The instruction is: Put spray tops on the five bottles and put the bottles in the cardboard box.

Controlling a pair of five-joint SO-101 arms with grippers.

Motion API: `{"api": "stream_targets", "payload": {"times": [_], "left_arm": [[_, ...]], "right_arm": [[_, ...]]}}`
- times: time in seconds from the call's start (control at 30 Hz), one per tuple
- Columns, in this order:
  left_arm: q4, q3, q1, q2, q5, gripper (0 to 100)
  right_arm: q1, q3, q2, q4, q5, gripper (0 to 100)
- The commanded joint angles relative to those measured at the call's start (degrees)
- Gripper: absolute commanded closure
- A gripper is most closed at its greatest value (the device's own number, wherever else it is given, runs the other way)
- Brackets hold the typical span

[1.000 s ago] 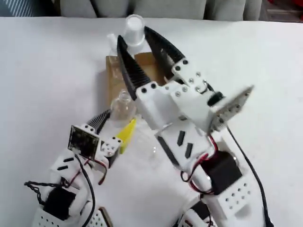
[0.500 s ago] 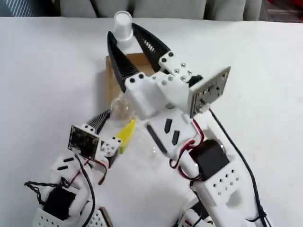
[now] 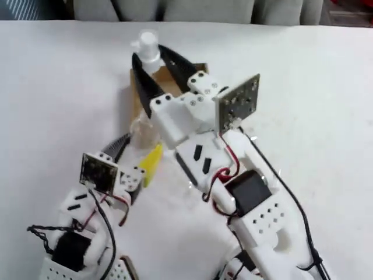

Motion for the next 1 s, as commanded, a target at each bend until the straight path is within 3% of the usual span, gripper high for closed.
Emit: {"api": "stream_targets", "payload": {"times": [0.0, 0.4, 0.63, 0.97], "left_arm": [[-1.76, -3.43, -0.75, -0.92, 0.79, 98], [-1.76, -3.43, -0.84, -0.92, 0.79, 98], [-1.76, -3.43, -0.84, -0.92, 0.79, 98], [-1.76, -3.34, -0.84, -0.92, 0.79, 98]], "right_arm": [[0.4, 0.53, -0.4, -1.19, -0.62, 98.3], [-0.31, 9.14, -0.48, -0.57, -0.53, 98.1], [-4.7, 9.41, -0.48, 6.9, -0.53, 98.0], [-3.56, 9.41, -0.48, 10.15, -0.53, 98.1]]}}
